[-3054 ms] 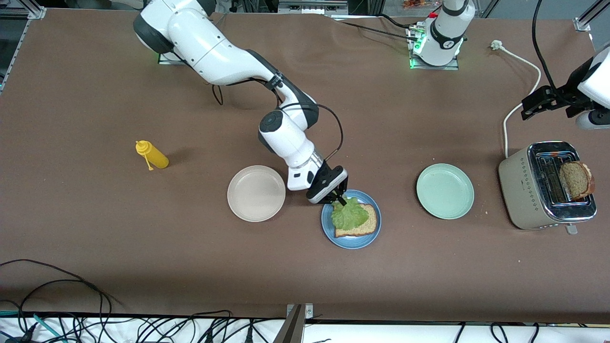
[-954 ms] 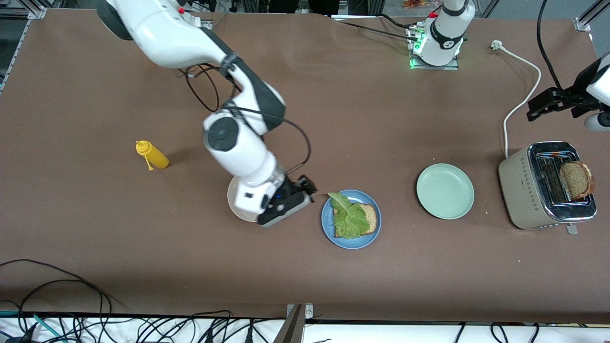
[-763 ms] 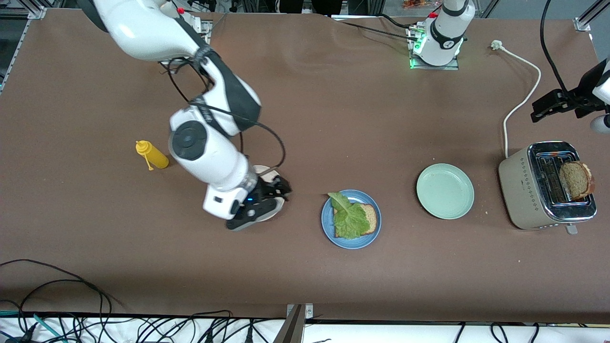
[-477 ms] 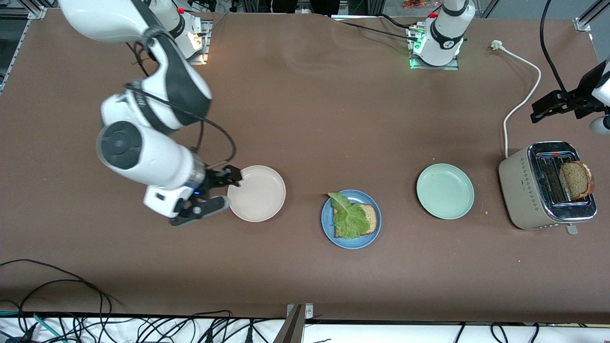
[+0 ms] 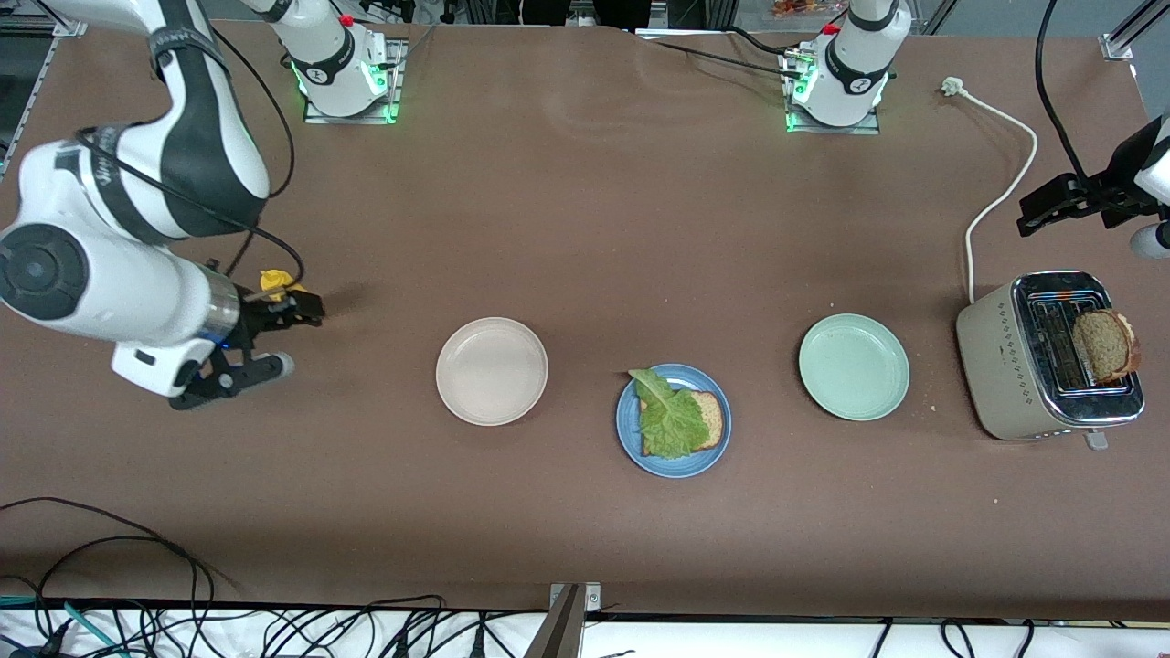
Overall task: Make sandwich in blue plate with both arms
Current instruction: 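Move the right gripper back toward the yellow squeeze bottle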
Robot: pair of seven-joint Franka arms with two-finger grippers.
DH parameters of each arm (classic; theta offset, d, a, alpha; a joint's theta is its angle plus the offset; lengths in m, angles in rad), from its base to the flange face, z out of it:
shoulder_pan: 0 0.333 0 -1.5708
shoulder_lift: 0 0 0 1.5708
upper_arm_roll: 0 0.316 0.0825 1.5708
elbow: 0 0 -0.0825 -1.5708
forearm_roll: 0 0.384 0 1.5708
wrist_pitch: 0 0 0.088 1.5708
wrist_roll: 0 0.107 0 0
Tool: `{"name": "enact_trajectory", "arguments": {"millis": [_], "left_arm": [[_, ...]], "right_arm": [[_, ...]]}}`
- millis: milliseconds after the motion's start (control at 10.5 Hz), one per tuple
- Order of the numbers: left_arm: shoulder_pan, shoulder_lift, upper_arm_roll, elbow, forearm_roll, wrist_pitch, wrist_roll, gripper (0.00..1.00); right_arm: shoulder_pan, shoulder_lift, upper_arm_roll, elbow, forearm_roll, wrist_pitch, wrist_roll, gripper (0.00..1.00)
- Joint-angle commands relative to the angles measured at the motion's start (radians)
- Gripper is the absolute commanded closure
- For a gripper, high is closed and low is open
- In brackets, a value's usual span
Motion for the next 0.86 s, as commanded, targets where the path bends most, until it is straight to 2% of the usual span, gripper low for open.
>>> {"name": "enact_trajectory", "arguments": {"millis": [0, 95, 191, 573, 763], "left_arm": [[0.002, 0.012, -0.007, 0.032, 0.012, -0.016, -0.006, 0.0], [0.002, 0.011, -0.007, 0.032, 0.012, -0.016, -0.009, 0.0], [0.002, 0.011, -0.007, 0.032, 0.01, -0.016, -0.009, 0.0], [0.001, 0.009, -0.008, 0.032, 0.012, -0.016, -0.009, 0.0], [0.002, 0.009, -0.008, 0.032, 0.012, -0.016, -0.009, 0.0]], "right_arm": [[0.006, -0.27, -0.078, -0.413, 0.009, 0.186, -0.163, 0.0], [0.006, -0.315, -0.109, -0.496, 0.018, 0.238, -0.23, 0.0], [0.006, -0.342, -0.146, -0.554, 0.069, 0.271, -0.317, 0.0], [0.006, -0.32, -0.357, -0.632, 0.417, 0.276, -0.88, 0.0], [-0.003, -0.274, -0.429, -0.644, 0.556, 0.254, -1.162, 0.01]]}}
